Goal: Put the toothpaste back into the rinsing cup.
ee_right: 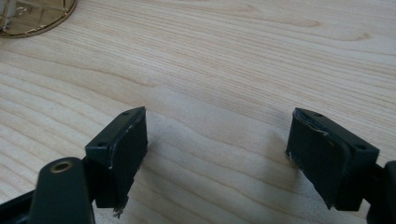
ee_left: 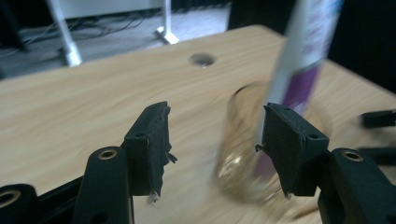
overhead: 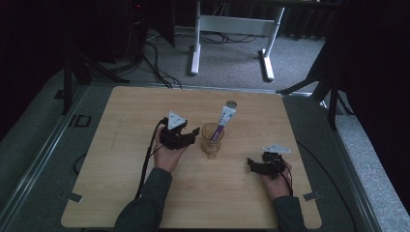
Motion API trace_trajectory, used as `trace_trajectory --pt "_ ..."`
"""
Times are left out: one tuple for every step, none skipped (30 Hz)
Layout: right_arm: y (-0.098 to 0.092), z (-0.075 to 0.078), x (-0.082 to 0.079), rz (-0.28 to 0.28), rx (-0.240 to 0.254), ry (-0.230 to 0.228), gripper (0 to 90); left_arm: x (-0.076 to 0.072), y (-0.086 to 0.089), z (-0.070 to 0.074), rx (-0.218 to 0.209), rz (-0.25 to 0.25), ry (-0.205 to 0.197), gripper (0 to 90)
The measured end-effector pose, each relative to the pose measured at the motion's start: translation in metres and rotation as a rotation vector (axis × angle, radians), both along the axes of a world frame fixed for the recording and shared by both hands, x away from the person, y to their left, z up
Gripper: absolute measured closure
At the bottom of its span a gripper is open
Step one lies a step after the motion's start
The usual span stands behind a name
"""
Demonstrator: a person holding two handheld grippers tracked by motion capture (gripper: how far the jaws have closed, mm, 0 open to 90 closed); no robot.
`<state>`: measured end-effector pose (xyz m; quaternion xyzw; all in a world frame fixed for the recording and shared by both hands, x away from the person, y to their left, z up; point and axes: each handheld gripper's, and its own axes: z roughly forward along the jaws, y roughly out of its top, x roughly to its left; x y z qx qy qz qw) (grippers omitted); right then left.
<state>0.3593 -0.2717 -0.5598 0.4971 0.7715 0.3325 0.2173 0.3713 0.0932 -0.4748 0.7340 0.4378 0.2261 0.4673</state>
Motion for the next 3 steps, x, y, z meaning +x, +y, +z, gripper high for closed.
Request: trace_trajectory --pt "0.0 0.0 0.0 -0.002 0.001 0.001 19.9 0.0 0.006 -0.005 0.01 0.022 0.017 40.4" --pt "0.0 0.0 0.0 -0.001 0.0 0.002 19.9 0.0 0.011 -0.011 0.021 0.04 0.042 39.3" --pt "0.0 0.0 0.0 -0.002 0.001 0.002 19.9 0.0 0.017 -0.018 0.041 0.06 0.063 38.9"
